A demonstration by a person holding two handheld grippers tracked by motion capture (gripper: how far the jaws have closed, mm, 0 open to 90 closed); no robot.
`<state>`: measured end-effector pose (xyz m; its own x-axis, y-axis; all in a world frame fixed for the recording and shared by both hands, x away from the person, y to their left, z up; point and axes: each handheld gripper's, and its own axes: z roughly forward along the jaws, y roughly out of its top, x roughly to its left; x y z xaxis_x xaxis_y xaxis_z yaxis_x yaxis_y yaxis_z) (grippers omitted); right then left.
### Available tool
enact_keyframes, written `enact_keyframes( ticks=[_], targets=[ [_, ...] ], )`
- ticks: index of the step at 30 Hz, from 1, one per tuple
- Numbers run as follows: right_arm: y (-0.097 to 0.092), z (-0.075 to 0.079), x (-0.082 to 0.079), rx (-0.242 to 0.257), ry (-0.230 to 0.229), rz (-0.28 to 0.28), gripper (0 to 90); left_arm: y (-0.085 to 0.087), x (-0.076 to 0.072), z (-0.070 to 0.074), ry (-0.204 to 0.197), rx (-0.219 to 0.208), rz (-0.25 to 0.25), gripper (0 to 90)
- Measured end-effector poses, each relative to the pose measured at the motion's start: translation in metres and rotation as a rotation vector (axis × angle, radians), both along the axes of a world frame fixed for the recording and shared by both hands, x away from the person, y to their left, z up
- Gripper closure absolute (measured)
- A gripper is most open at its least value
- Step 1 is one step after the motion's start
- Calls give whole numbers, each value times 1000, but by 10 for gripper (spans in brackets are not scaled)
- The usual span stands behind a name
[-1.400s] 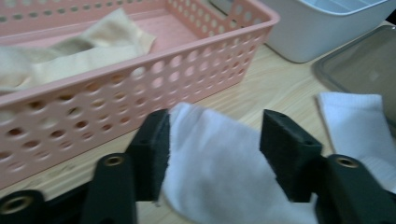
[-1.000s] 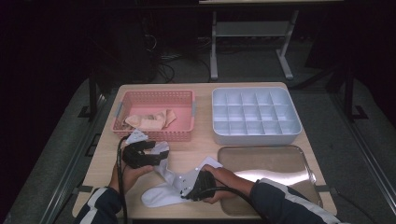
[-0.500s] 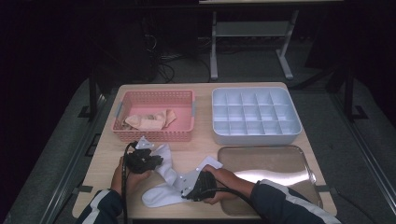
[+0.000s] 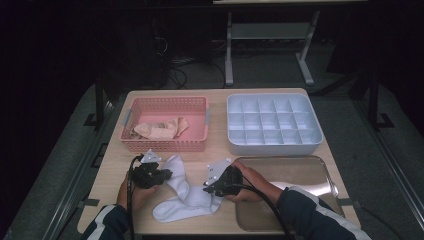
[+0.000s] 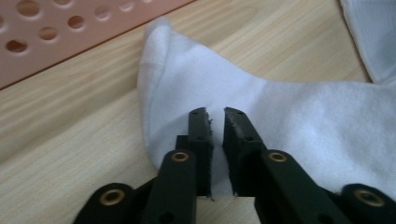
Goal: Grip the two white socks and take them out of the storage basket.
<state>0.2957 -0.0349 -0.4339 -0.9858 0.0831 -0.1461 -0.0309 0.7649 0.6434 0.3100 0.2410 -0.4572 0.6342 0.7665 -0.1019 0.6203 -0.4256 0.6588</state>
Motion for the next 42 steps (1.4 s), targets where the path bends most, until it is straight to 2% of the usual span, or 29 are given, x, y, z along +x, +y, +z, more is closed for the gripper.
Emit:
enact_keyframes(
  ticks=[2,4,6,7,8,9,12,13,15,16,19,20,21,22,23,25,26,27,28,29,30,31,34,36,38,40,42],
  targets=[
    [-1,-1,2,2,13,-18,760,1,-1,5,-27,-45,0,729],
    [-1,-3,2,5,23,-41,697,1,1,11,-57,-67,11,658],
    [-2,-4,4,15,46,-55,650,-1,4,14,-64,-95,34,547],
    [-2,-5,3,13,54,-63,626,-3,5,14,-64,-105,30,516],
    [-2,-6,3,10,62,-70,622,-6,6,15,-71,-106,23,489],
    [-2,-7,4,11,72,-77,615,-11,9,15,-70,-86,28,460],
    [-1,-14,5,2,98,-93,592,-25,15,12,-52,-83,28,385],
    [1,-18,5,-11,111,-99,593,-29,16,9,-43,-54,22,350],
    [1,-22,5,-7,127,-98,625,-34,18,4,-23,-29,9,335],
    [1,-22,5,-6,129,-98,638,-36,18,0,-15,4,9,337],
    [0,-20,4,-7,117,-80,766,-36,18,-4,-19,31,16,422],
    [0,-20,3,-6,121,-77,800,-34,18,-3,-25,46,23,485],
    [0,-19,1,-10,107,-71,810,-33,18,-3,-25,41,27,564],
    [0,-17,0,-16,93,-71,815,-31,18,-3,-20,30,29,597],
    [0,-13,-1,-12,89,-70,817,-30,17,-2,-27,40,24,673],
    [-2,-6,-3,10,77,-69,822,-26,16,-2,-19,16,4,772],
    [-3,-4,-3,14,58,-62,825,-26,16,-2,-28,23,3,816],
    [-3,-1,-3,16,39,-55,828,-24,15,0,-44,10,9,840],
    [-4,3,-3,14,22,-60,830,-20,15,4,-60,-32,7,853],
    [-5,6,-2,25,12,-67,830,-19,14,9,-81,-51,16,879],
    [-6,10,-1,33,15,-82,830,-15,13,17,-124,-65,14,885],
    [-8,15,2,33,-3,-97,832,-12,12,22,-145,-95,15,896],
    [-12,23,10,53,-22,-138,838,-6,12,29,-168,-119,18,899],
    [-13,28,16,48,-43,-165,838,-6,13,27,-153,-126,34,887],
    [-14,30,23,53,-79,-181,838,-11,15,22,-130,-109,35,770],
    [-15,29,30,45,-94,-194,838,-19,18,17,-99,-76,26,675],
    [-13,24,35,35,-91,-203,838,-26,21,12,-88,-30,35,595]
  ],
)
